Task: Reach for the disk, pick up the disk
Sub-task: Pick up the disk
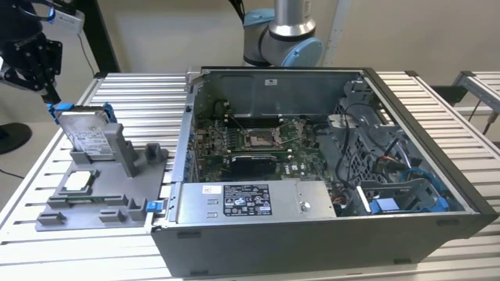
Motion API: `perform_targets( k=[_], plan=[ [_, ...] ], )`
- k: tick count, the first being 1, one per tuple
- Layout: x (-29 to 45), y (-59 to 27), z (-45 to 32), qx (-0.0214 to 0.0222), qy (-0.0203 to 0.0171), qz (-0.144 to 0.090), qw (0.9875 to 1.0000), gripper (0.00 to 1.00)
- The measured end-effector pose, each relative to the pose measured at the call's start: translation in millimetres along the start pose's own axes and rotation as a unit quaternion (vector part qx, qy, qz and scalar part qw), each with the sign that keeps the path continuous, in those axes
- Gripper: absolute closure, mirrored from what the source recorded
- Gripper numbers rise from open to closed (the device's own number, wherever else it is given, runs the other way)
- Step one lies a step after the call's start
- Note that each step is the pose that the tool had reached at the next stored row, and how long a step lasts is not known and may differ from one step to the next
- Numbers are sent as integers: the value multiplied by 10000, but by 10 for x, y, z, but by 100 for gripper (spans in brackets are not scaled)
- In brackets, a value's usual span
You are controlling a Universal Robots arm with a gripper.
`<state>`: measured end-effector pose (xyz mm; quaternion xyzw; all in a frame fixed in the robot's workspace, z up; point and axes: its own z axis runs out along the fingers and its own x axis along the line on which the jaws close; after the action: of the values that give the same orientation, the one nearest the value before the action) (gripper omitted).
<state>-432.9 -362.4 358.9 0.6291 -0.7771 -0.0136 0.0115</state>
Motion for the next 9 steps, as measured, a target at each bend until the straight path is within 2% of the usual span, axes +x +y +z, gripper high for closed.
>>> perform_targets(
  k=[5,9],
  plan=[
    [0,0,0,0,11,-316,9995,100],
    [0,0,0,0,16,-452,9990,100]
  ],
)
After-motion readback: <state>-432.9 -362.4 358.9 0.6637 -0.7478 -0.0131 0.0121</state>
